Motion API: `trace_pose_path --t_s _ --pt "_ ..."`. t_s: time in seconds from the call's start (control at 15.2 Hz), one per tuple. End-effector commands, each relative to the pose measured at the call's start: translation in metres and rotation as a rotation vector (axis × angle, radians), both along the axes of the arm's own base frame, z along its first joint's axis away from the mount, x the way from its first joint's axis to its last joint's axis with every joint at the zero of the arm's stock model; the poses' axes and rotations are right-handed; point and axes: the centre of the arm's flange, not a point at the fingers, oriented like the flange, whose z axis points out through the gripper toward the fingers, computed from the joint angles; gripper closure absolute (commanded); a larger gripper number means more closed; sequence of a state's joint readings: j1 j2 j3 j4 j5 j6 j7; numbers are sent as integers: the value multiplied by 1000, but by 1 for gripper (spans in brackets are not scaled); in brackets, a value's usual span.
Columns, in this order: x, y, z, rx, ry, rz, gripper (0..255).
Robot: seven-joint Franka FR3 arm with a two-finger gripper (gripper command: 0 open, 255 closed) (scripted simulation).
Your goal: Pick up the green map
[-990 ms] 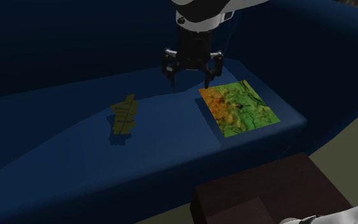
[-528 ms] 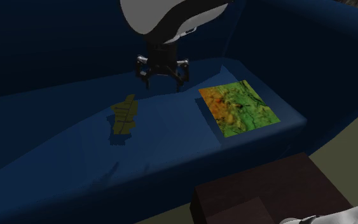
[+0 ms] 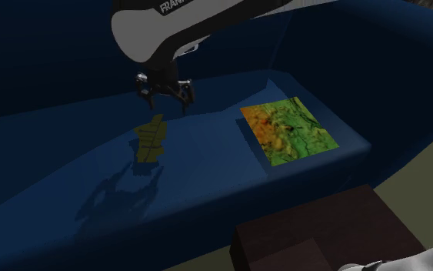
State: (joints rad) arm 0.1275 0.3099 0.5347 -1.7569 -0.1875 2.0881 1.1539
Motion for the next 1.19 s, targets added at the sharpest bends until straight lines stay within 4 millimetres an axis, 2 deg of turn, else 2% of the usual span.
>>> trace_pose_path --t_s 0.0,0.13,0.59,0.79,0.86,1.12 --pt "17 20 -11 -1 -4 -20 0" --pt "33 37 -20 -1 -8 -37 0" --pt "33 37 -57 -1 -8 -37 0" --pt "33 37 -60 -1 -8 -37 0" --pt "33 38 -60 -1 -8 -37 255" --pt "34 38 -60 -1 -8 -37 255"
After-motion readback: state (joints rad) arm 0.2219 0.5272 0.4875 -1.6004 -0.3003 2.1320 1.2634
